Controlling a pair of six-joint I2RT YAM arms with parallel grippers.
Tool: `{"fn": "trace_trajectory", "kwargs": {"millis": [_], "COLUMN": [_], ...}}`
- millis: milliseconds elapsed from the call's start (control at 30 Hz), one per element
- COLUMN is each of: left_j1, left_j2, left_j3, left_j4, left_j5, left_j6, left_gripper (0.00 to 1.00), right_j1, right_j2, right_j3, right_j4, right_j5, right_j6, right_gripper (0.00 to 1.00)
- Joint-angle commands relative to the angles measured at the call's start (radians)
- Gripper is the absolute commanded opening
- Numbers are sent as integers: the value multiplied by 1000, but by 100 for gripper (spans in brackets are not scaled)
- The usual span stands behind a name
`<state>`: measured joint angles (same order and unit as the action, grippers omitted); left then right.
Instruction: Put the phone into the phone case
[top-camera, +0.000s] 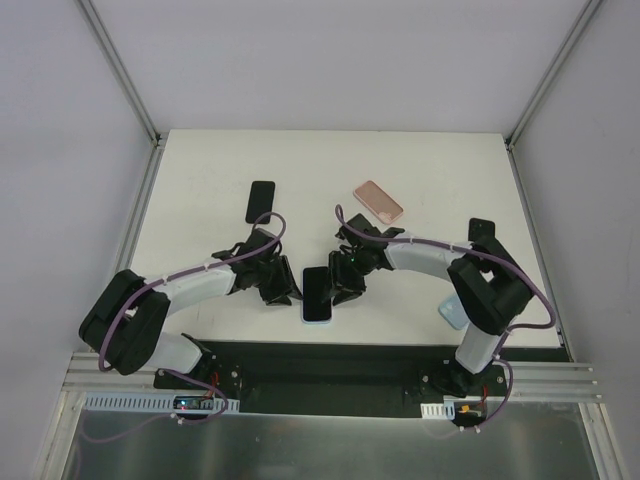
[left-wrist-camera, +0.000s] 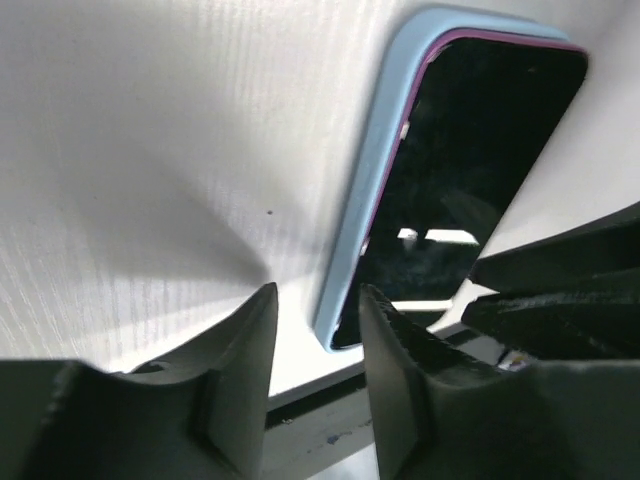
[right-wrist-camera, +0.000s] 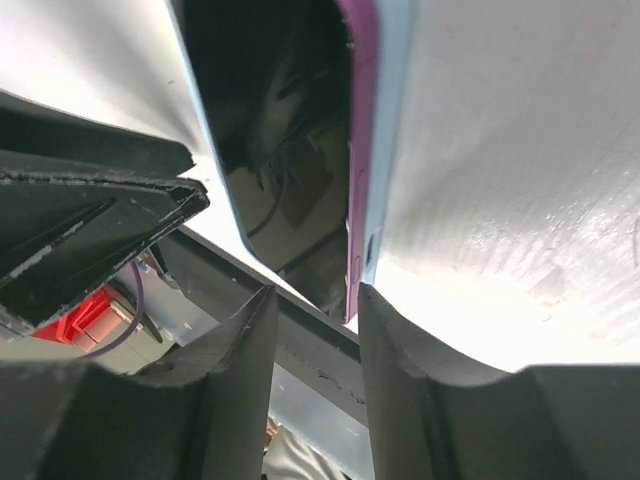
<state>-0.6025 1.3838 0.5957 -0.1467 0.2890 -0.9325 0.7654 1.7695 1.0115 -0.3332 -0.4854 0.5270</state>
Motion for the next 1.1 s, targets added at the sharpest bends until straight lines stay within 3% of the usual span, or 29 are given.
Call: {"fn": "trace_trajectory", "kwargs": {"millis": [0, 100, 233, 300, 467, 767, 1067], "left_j1": [46, 47, 47, 46, 44, 27, 24], "left_j2": [-42, -43, -28, -9, 60, 147, 172], "left_j3": [91, 130, 154, 180, 214, 260, 230], "left_j4": [-63, -68, -70, -73, -76, -77, -74], "left_j5": [41, 42, 27, 38, 53, 69, 61], "left_j6": [72, 115, 153, 195, 242, 271, 230], "left_gripper": [41, 56, 70, 73, 73, 75, 70], "right_j1": [2, 0, -8, -17, -37, -55, -58], "right_j2": [-110, -159, -197, -214, -203, -130, -39], "right_j3": [-19, -56, -96, -134, -166, -159, -154], "right_j4": [37, 48, 54, 83, 150, 246, 280], "right_j5": [-18, -4, 31, 36, 12, -53, -50], "right_j6": [-88, -125, -154, -157, -167, -160, -136], "right_gripper": [45, 57, 57, 51, 34, 14, 7]}}
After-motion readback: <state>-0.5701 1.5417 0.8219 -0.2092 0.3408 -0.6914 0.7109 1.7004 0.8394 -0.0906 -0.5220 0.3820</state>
